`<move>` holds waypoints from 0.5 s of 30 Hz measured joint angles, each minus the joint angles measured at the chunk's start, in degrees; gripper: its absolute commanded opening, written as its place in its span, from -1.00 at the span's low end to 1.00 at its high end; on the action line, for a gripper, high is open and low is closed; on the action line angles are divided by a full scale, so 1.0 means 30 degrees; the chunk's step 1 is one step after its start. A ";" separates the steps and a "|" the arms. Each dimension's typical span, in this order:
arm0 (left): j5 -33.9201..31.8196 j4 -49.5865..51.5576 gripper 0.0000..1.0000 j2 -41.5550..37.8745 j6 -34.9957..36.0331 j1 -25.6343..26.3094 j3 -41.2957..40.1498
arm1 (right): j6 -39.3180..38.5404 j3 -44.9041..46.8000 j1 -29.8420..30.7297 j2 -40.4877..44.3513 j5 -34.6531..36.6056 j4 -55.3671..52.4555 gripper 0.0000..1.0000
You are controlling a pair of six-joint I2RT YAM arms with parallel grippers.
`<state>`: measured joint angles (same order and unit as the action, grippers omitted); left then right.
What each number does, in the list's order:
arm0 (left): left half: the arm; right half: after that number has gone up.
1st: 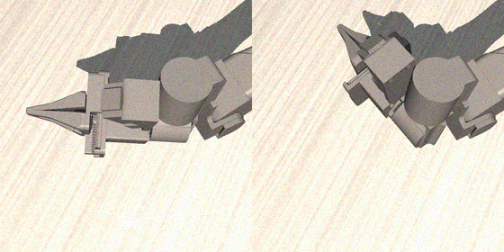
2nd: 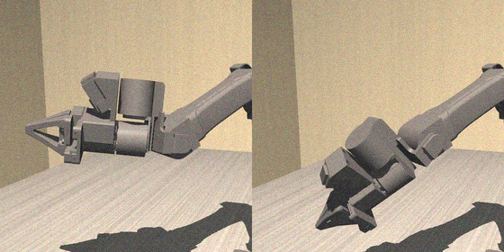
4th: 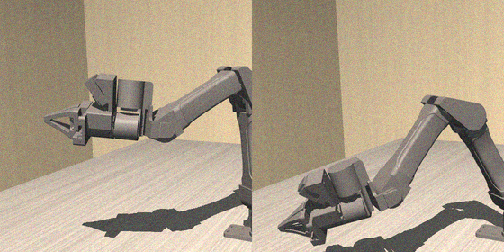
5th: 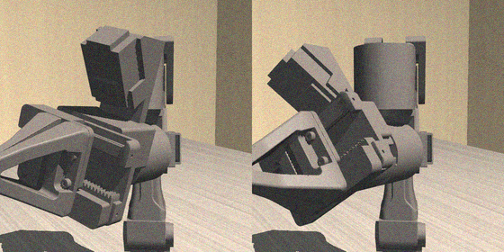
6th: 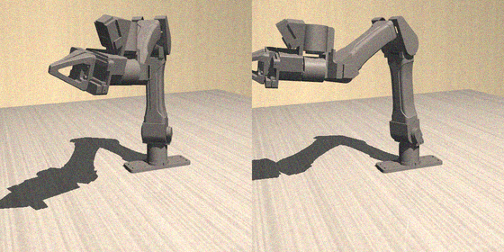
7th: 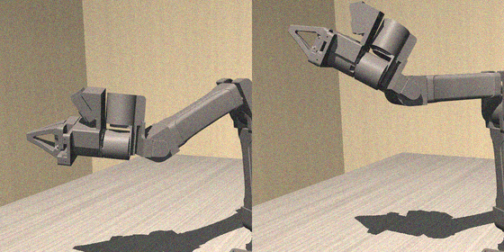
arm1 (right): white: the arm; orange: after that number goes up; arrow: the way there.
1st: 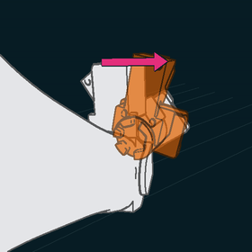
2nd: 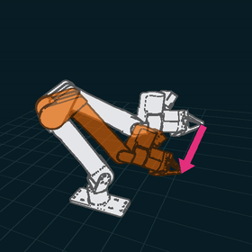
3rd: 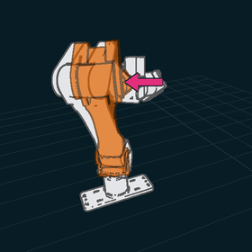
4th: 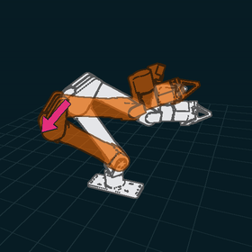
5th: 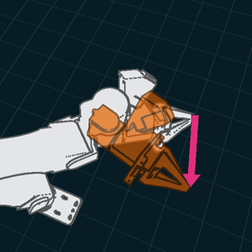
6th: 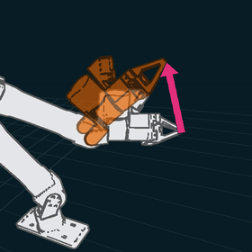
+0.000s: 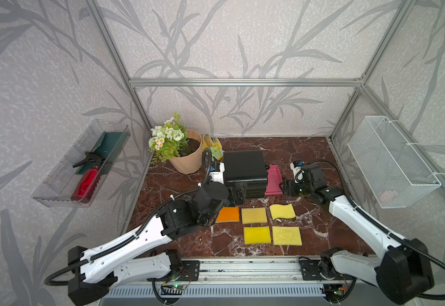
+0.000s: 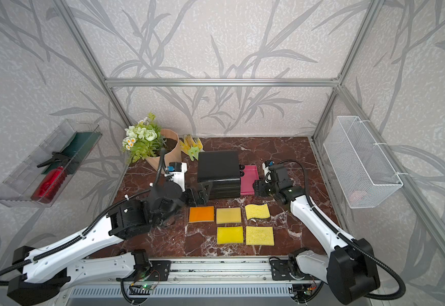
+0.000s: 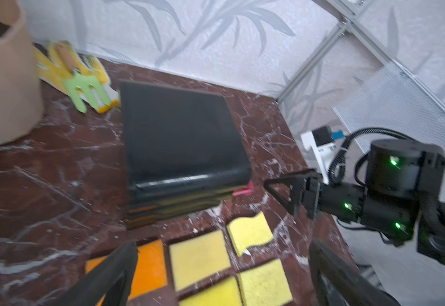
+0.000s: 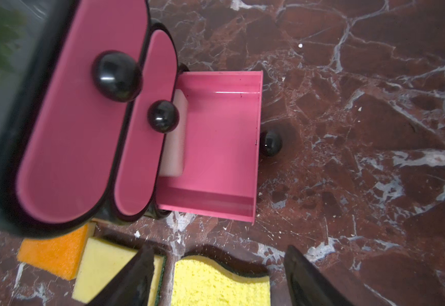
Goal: Take the sponge out of the drawer
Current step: Place the sponge at the center of the board, then pick up the sponge from the drawer.
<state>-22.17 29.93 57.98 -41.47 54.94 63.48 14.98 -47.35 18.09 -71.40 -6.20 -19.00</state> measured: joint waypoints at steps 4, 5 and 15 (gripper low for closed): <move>0.1122 0.0117 0.99 0.1515 0.1843 -0.2936 0.1107 | -0.0036 -0.0597 -0.0459 -0.2229 -0.0095 0.0444 0.44; 0.1596 0.0015 0.99 0.1923 0.2113 -0.3555 0.1246 | -0.0051 -0.0736 -0.0568 -0.2798 -0.0102 0.0481 0.43; 0.7694 -0.2973 0.99 0.4379 0.1741 -0.8204 -0.0423 | -0.0211 -0.2412 -0.1078 -0.7337 0.0517 0.0328 0.24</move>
<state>0.91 21.02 71.11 -36.25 30.33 62.22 14.35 -54.59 14.85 -93.41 -4.64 -18.02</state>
